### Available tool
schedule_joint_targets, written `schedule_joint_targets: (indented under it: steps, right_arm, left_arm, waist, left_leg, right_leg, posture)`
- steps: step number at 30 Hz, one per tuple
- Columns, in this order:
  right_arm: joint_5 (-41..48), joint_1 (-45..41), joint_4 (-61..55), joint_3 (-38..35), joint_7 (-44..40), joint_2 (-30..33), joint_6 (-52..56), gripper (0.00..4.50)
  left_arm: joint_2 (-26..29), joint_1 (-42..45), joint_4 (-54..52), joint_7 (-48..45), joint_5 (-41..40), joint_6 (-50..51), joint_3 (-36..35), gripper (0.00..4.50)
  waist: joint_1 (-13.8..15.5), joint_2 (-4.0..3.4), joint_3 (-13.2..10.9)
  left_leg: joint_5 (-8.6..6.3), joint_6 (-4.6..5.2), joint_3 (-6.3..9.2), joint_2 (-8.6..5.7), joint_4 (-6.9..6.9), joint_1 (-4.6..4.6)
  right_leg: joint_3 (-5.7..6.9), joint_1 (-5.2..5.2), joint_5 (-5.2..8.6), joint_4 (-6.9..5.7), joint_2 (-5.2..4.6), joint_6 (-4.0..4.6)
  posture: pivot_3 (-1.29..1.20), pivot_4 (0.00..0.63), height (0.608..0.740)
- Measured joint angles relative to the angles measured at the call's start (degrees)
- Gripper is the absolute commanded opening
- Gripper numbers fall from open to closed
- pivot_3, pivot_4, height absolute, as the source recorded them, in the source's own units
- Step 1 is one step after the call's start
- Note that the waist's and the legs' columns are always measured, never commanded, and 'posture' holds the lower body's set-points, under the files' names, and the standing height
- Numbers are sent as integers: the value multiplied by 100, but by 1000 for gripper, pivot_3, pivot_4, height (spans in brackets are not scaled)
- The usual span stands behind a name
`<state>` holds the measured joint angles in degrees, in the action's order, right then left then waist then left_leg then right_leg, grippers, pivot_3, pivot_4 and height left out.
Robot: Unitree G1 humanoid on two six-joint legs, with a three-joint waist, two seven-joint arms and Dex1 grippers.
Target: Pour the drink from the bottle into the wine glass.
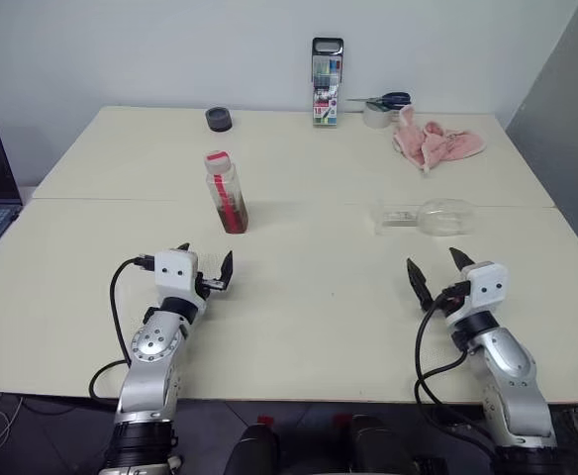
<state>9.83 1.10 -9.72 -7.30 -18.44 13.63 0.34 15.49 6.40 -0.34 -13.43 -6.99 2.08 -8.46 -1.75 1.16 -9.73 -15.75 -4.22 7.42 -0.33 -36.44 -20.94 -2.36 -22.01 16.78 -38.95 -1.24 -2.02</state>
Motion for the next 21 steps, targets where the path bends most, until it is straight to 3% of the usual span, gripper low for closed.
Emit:
schedule_joint_targets:
  steps: [12,21]
  right_arm:
    - [-3,29,12,14,-3,-60,0,4500]
    - [-12,88,8,49,-14,-59,0,4500]
  left_arm:
    - [66,6,95,-240,-82,-372,-87,4494]
    - [179,72,260,-172,290,-355,41,4494]
  waist:
    - [-1,-1,0]
    - [-2,-1,-1]
  left_leg:
    - [0,0,0,0,1,0]
    - [0,0,1,0,2,0]
  right_leg:
    - [1,0,0,0,0,0]
    - [1,0,0,0,0,0]
  posture:
    - [0,150,740]
    - [0,150,740]
